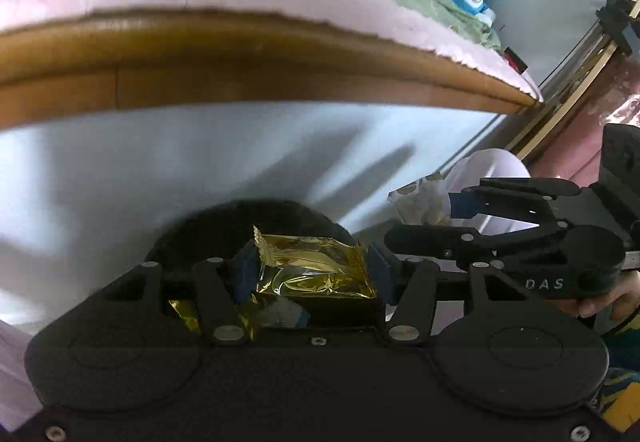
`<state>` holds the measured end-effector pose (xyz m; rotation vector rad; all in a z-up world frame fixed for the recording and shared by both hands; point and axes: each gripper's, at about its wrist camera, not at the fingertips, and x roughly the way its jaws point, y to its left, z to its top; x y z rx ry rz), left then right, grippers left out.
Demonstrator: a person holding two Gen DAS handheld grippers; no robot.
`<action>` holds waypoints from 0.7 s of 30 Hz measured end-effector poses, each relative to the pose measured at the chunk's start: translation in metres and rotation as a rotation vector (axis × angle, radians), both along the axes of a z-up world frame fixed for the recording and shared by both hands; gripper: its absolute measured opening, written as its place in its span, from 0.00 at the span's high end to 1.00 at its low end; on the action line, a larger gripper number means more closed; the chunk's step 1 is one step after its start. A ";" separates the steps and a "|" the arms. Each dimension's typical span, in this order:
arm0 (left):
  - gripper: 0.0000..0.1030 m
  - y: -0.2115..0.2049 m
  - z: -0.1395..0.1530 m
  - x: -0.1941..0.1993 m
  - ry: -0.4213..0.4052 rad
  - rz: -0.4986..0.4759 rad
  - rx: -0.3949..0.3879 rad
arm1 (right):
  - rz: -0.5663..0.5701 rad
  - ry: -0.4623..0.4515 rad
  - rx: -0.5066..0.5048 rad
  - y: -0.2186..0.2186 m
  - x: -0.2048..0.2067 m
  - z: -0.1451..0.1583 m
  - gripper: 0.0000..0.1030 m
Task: Organize books
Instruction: 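Carry the gold foil packet and clear plastic bit down past the bed edge to the bin, then open the left tool over the bin while the right tool releases the clear plastic bit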
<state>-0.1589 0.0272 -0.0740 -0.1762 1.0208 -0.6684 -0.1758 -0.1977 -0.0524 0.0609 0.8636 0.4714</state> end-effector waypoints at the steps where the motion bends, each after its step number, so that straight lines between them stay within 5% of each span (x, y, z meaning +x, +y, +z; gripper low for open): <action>1: 0.47 -0.001 -0.004 0.000 0.008 0.000 0.002 | 0.000 0.004 -0.004 0.000 -0.001 -0.001 0.51; 9: 0.46 -0.008 -0.013 0.013 0.032 -0.010 0.015 | -0.048 0.018 -0.011 -0.008 0.003 -0.002 0.51; 17: 0.00 -0.016 -0.005 0.027 0.001 0.014 0.067 | -0.072 0.036 -0.015 -0.012 0.009 -0.004 0.51; 21: 0.00 -0.016 -0.008 0.032 0.032 0.021 0.076 | -0.082 0.036 -0.012 -0.012 0.012 -0.004 0.51</action>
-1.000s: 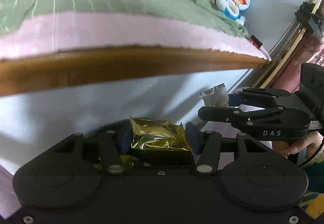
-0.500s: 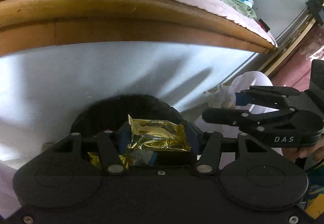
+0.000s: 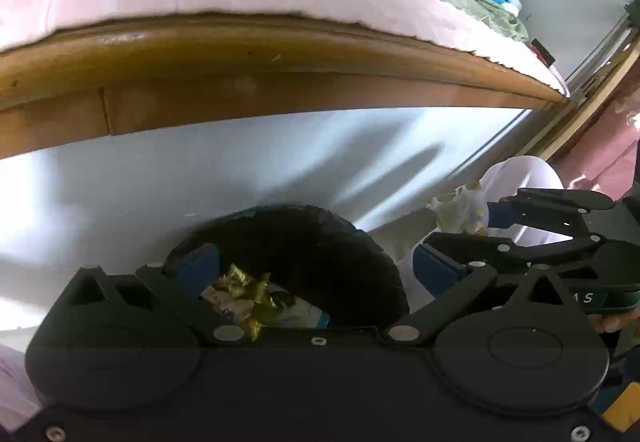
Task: Organize books
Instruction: 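Open the left tool over the bin while the right tool releases the clear plastic bit, then raise both tools back over the bed toward the remaining wrappers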
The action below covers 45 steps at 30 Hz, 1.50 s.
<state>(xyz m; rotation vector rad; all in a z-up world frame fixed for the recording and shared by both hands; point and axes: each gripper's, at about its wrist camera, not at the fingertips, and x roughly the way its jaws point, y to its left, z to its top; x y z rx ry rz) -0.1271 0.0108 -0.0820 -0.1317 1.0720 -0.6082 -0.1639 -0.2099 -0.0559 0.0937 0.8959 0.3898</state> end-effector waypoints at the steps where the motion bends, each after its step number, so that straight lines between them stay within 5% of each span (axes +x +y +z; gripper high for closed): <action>1: 0.00 0.002 -0.001 0.001 0.004 0.007 0.004 | -0.001 0.001 0.000 0.000 0.001 0.000 0.51; 18: 0.00 0.019 0.001 0.006 0.006 0.079 0.019 | 0.037 0.017 -0.001 0.009 0.005 -0.003 0.48; 21: 0.00 0.018 0.005 0.005 -0.001 0.079 0.009 | 0.036 0.014 -0.005 0.010 0.005 -0.002 0.35; 23: 0.00 0.018 0.005 0.005 -0.001 0.080 0.007 | 0.036 0.018 -0.018 0.012 0.006 -0.002 0.16; 28: 0.00 0.021 0.004 0.006 0.006 0.086 0.004 | 0.030 0.019 -0.047 0.014 0.005 -0.002 0.00; 39: 0.00 0.022 0.008 0.004 0.001 0.083 0.009 | -0.007 0.059 -0.034 0.009 0.009 -0.005 0.00; 45: 0.00 0.017 0.036 0.003 -0.059 0.024 0.018 | 0.000 0.036 -0.021 0.010 0.011 0.003 0.00</action>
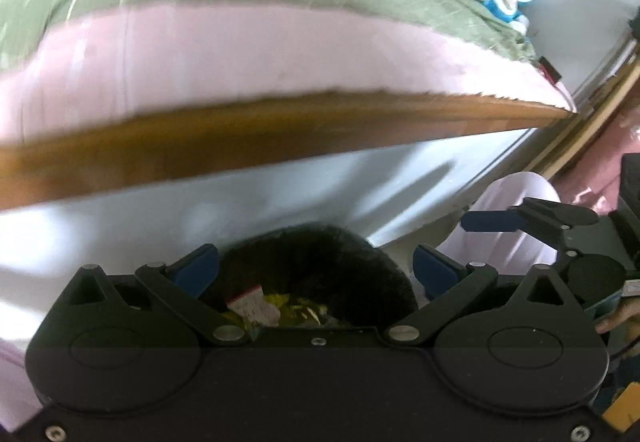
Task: Organize books
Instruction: 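Raise both tools back over the bed toward the remaining wrappers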
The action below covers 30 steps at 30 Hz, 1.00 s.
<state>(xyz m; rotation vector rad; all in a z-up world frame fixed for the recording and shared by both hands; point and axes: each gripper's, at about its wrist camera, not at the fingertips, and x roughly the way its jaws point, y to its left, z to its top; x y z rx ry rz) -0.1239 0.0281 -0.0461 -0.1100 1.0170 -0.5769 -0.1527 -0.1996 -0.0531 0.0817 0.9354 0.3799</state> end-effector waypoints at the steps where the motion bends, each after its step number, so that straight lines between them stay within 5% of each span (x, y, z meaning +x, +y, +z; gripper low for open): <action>1: 0.00 0.000 0.007 0.000 -0.012 -0.008 -0.007 | 0.000 -0.007 0.003 0.000 0.001 0.002 0.00; 12: 0.00 -0.004 0.076 0.001 -0.155 -0.065 -0.033 | 0.053 -0.136 0.009 0.002 0.017 0.047 0.00; 30: 0.00 -0.002 0.122 0.071 -0.283 -0.032 0.024 | -0.008 -0.301 0.078 -0.023 0.094 0.111 0.00</action>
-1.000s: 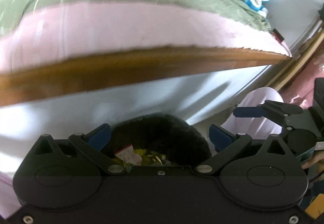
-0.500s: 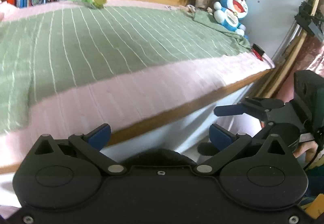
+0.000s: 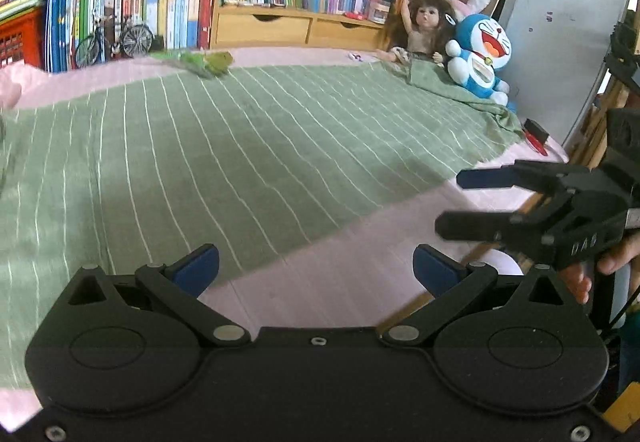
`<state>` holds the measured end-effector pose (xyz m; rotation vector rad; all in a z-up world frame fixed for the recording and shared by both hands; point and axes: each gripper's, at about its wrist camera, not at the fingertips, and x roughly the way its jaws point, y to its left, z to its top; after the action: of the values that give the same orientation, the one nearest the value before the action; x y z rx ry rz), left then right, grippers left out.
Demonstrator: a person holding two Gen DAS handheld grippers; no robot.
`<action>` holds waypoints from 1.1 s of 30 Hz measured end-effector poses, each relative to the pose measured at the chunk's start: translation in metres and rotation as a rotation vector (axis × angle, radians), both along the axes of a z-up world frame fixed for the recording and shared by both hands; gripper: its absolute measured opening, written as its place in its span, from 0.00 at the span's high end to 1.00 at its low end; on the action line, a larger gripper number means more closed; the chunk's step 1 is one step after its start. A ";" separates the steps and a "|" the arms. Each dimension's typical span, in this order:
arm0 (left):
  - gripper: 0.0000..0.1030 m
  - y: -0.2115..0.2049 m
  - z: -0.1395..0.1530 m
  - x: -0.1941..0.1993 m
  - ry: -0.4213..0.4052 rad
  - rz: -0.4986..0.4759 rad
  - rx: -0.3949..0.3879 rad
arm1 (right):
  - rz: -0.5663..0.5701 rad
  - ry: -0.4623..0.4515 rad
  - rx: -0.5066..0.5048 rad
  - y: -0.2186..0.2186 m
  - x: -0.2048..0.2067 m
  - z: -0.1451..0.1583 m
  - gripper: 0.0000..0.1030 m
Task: Organize books
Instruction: 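Raise both tools back over the bed toward the remaining wrappers, then grasp the green plastic wrapper with the left tool while the right tool grasps the gold foil wrapper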
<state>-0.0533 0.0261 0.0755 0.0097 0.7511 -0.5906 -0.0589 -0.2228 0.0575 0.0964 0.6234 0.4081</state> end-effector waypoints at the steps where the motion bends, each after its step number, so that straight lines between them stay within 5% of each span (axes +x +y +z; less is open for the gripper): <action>1: 0.00 -0.001 0.000 0.004 -0.003 -0.001 0.005 | -0.004 -0.006 0.002 -0.001 0.004 0.002 0.00; 16: 0.00 0.004 -0.007 0.097 0.016 0.049 -0.022 | -0.046 -0.039 0.011 -0.005 0.085 0.012 0.00; 28: 0.00 0.031 0.004 0.217 0.071 0.230 -0.235 | -0.004 -0.004 0.046 -0.003 0.182 0.014 0.00; 33: 0.00 0.032 0.012 0.284 0.078 0.269 -0.255 | 0.063 0.004 0.044 0.005 0.222 0.008 0.00</action>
<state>0.2308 0.0577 0.0872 -0.3469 0.7332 -0.4278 0.1632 -0.2174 0.0653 0.1202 0.6223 0.4827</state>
